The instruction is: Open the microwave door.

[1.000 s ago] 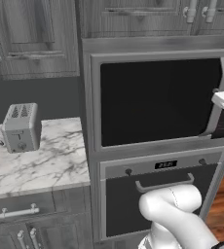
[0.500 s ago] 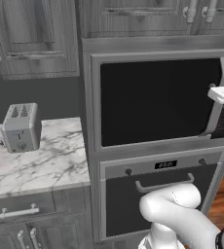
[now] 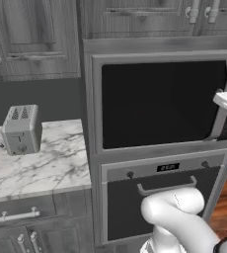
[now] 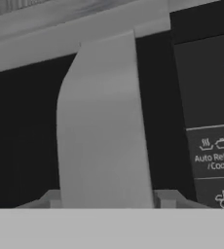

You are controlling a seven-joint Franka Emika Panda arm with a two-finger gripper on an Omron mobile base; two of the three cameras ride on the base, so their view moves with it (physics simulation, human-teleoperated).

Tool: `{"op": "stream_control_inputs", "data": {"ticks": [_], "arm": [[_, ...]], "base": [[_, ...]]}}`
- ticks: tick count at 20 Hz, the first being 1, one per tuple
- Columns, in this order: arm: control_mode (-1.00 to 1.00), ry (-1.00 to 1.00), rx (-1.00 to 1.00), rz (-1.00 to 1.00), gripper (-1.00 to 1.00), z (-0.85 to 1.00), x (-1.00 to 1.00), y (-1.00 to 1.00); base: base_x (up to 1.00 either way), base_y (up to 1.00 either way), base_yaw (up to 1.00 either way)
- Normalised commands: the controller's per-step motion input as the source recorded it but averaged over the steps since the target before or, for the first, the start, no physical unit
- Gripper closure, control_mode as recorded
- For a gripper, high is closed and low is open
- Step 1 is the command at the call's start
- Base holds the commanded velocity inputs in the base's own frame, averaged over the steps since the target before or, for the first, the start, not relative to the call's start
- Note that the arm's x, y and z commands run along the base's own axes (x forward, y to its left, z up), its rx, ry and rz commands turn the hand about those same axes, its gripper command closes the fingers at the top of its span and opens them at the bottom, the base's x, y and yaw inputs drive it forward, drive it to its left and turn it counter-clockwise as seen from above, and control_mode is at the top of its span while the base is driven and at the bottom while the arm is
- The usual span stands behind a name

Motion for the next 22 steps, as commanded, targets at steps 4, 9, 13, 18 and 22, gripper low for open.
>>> {"op": "stream_control_inputs", "data": {"ticks": [4,9,13,18,22], "arm": [[-1.00,0.25,0.00,0.22,1.00,-0.35,-1.00,-0.25],[-1.00,0.08,0.00,0.20,1.00,-0.27,-1.00,-0.43],[-1.00,-0.03,0.00,0.15,1.00,-0.11,-1.00,-0.34],[-1.00,-0.18,0.00,0.07,-1.00,0.00,-0.90,-0.01],[-1.00,-0.24,0.00,0.00,-1.00,0.13,-0.89,-0.31]], "base": [[0.00,0.00,0.00],[0.00,0.00,0.00],[0.00,0.00,0.00],[0.00,0.00,0.00],[0.00,0.00,0.00]]}}
